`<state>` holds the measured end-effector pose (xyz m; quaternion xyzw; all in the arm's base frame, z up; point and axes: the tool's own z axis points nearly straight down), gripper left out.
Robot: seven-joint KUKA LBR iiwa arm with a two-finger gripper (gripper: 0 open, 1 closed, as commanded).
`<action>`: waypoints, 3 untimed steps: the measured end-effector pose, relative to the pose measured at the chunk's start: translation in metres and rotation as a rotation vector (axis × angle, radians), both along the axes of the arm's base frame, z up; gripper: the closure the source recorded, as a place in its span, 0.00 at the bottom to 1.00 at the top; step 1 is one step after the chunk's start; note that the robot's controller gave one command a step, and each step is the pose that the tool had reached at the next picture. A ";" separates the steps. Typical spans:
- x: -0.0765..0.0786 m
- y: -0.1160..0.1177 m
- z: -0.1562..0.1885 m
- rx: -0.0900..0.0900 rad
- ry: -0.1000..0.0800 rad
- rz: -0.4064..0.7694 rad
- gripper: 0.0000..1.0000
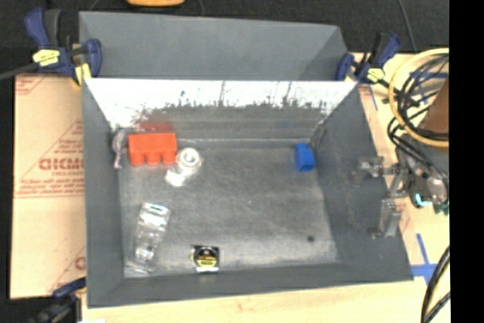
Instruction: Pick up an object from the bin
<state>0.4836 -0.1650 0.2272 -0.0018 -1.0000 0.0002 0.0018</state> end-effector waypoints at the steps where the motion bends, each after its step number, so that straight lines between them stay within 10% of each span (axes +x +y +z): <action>1: 0.071 0.079 -0.026 0.004 -0.010 -0.022 0.00; 2: 0.123 0.047 -0.136 -0.001 -0.006 -0.037 0.00; 3: 0.143 0.013 -0.153 0.012 -0.008 -0.095 0.00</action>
Offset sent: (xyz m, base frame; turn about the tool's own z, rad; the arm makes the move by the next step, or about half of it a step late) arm 0.0677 0.0733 -0.0250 0.0312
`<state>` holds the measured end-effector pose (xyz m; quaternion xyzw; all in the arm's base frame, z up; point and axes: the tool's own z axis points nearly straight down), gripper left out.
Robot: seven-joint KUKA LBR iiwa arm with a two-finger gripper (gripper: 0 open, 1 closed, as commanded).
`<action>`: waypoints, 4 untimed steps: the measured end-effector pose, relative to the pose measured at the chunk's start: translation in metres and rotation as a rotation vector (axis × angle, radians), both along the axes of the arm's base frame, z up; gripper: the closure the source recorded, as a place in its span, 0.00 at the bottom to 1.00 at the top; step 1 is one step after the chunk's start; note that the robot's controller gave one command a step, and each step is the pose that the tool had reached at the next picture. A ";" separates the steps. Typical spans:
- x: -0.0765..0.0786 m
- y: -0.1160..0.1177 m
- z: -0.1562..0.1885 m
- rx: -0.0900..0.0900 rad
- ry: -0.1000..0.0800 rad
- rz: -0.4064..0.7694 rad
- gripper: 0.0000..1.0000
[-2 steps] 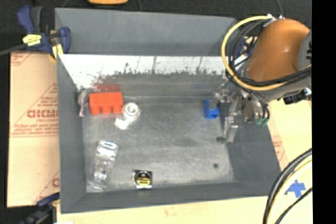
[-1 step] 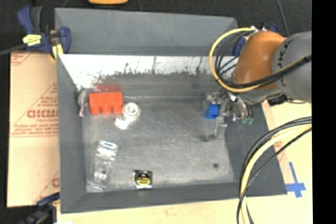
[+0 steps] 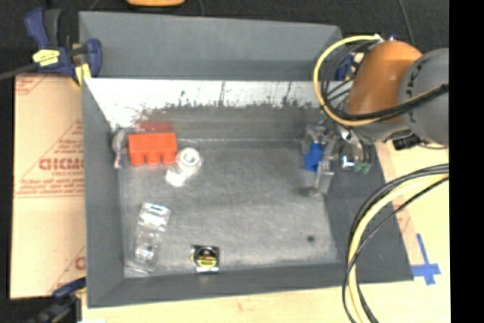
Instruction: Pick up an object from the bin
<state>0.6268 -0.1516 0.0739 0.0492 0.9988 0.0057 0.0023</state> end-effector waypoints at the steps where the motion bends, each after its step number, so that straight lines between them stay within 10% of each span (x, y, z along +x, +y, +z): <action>1: 0.000 0.001 0.001 -0.001 0.000 0.004 1.00; 2: -0.026 0.015 0.105 -0.015 -0.008 0.036 1.00; 3: -0.028 0.014 0.100 -0.014 0.001 0.037 0.00; 4: -0.013 0.004 0.009 -0.010 0.007 -0.119 0.00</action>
Offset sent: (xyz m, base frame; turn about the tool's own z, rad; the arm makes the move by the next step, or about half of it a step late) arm 0.0000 0.0000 0.0000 0.0000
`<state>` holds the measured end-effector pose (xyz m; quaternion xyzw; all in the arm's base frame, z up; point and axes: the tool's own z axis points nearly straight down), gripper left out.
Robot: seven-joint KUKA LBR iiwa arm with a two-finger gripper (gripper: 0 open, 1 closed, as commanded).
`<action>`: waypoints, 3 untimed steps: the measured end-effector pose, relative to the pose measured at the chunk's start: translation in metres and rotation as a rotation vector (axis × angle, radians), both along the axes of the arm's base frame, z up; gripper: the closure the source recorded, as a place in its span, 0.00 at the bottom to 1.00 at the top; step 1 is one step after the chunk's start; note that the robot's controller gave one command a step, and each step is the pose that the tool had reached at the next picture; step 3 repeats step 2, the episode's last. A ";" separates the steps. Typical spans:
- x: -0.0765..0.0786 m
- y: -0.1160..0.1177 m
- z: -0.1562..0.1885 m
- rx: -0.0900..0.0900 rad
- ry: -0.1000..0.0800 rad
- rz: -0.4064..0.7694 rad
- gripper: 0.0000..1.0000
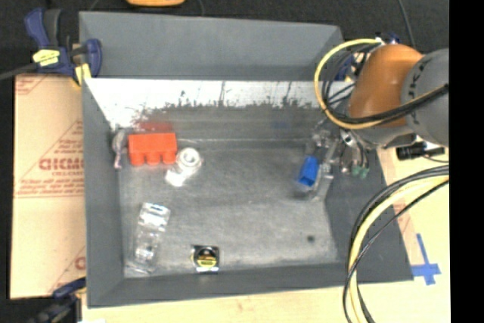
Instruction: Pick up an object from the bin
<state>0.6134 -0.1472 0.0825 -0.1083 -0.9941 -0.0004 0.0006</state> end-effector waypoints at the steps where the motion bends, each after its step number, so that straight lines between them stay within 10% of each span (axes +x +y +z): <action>1: 0.002 -0.001 0.005 -0.004 -0.007 0.004 1.00; 2: -0.040 0.020 0.128 -0.005 -0.012 0.046 1.00; 3: -0.040 0.020 0.128 -0.005 -0.012 0.046 1.00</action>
Offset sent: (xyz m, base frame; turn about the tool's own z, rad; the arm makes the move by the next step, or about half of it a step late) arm 0.0000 0.0000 0.0000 0.0000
